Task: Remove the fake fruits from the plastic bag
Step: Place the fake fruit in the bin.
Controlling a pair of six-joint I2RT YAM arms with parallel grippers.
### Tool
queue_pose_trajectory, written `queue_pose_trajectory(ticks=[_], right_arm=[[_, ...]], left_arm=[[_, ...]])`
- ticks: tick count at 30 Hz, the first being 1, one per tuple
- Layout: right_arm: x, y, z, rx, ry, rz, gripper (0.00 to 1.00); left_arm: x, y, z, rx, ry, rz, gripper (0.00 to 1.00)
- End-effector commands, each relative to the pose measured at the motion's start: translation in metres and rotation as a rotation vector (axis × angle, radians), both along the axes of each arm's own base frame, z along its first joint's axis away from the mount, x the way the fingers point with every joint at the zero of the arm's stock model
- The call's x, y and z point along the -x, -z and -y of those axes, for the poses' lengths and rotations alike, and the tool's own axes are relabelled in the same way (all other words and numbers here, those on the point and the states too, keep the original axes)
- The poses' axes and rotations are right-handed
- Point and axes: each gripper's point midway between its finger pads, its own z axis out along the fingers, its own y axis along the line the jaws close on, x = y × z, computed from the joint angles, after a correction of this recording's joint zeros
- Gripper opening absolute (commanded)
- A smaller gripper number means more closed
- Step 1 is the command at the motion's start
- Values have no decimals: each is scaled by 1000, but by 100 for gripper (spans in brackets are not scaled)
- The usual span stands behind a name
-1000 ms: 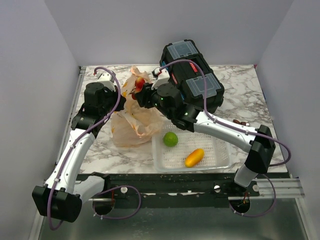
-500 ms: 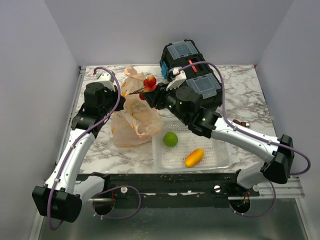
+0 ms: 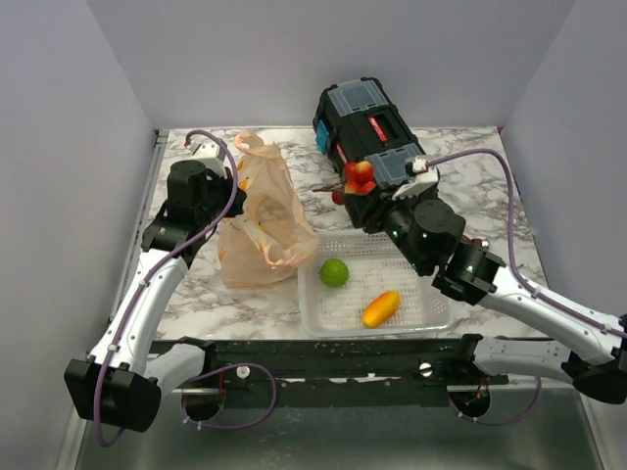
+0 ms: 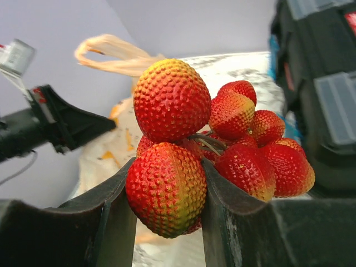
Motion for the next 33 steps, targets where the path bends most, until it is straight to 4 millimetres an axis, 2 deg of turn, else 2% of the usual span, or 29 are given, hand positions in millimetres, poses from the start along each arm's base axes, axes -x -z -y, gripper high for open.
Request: queue_pose_trajectory(ticks=[1, 4, 9, 11, 16, 22, 33], right_arm=[[5, 34, 49, 76, 139, -66, 1], [17, 65, 65, 90, 148, -129, 1], [34, 131, 89, 150, 200, -283, 1], [39, 147, 99, 153, 230, -322, 1], [43, 171, 123, 149, 338, -377, 1], [39, 185, 146, 195, 496, -411, 1], [40, 239, 151, 242, 565, -524, 2]], left_arm=[[-5, -7, -4, 3, -18, 10, 0], [-4, -10, -1, 14, -2, 11, 0], [-2, -11, 3, 29, 14, 7, 0], [-2, -11, 4, 35, 18, 13, 0], [-2, -11, 6, 41, 28, 3, 0], [-2, -10, 6, 41, 29, 1, 0], [-1, -10, 7, 49, 33, 4, 0]])
